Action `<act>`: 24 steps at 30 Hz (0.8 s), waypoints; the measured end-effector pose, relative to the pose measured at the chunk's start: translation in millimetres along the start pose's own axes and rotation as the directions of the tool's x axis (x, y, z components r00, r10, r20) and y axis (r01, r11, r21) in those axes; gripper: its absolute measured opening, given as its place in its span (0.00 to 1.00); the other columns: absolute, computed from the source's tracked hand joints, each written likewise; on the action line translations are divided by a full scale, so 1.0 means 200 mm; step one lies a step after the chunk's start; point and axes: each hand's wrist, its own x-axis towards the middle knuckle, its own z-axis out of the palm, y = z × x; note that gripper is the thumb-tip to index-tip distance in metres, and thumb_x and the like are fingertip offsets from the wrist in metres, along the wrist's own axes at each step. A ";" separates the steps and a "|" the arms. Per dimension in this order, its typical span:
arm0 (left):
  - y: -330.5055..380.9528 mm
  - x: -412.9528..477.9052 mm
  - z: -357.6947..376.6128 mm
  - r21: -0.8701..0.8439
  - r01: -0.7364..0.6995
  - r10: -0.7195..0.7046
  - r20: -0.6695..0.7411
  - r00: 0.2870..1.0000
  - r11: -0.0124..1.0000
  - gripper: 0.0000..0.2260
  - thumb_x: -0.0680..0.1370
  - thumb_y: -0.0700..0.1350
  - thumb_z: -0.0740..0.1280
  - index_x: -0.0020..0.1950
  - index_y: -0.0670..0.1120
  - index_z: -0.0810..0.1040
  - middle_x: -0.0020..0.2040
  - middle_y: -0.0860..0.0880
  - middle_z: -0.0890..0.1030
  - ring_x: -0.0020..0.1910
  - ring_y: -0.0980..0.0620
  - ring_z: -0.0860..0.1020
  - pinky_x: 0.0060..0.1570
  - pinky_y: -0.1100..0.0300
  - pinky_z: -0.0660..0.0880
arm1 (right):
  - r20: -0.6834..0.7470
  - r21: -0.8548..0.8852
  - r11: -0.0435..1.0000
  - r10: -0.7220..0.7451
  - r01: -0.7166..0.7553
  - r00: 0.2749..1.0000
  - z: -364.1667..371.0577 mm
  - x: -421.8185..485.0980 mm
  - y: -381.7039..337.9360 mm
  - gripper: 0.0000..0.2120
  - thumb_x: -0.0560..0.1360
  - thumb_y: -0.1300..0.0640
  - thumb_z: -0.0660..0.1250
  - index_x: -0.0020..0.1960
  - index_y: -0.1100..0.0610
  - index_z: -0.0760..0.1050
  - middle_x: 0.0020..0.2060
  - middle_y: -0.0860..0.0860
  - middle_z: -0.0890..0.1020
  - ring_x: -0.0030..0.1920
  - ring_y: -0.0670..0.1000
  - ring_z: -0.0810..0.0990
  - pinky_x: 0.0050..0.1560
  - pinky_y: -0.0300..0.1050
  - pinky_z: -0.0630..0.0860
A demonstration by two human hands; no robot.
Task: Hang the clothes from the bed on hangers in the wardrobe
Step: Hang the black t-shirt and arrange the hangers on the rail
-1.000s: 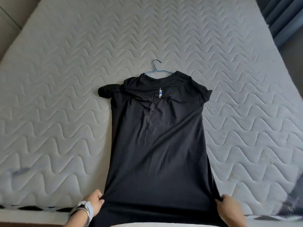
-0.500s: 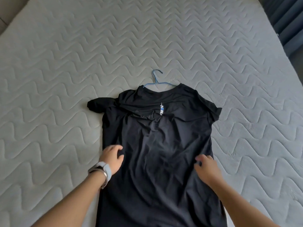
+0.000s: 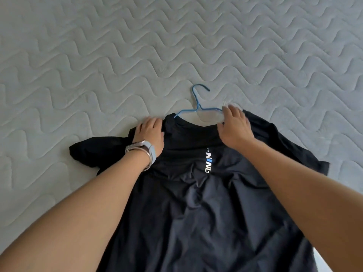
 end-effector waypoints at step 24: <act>0.39 -0.74 -1.67 -0.378 -0.390 0.151 -0.528 0.836 0.840 0.13 0.75 0.51 0.66 0.54 0.44 0.81 0.52 0.44 0.82 0.53 0.44 0.75 0.54 0.53 0.71 | 0.032 0.546 0.809 -0.280 0.218 0.959 -1.63 -0.91 -0.76 0.11 0.77 0.48 0.61 0.41 0.50 0.79 0.26 0.51 0.72 0.18 0.42 0.62 0.20 0.30 0.61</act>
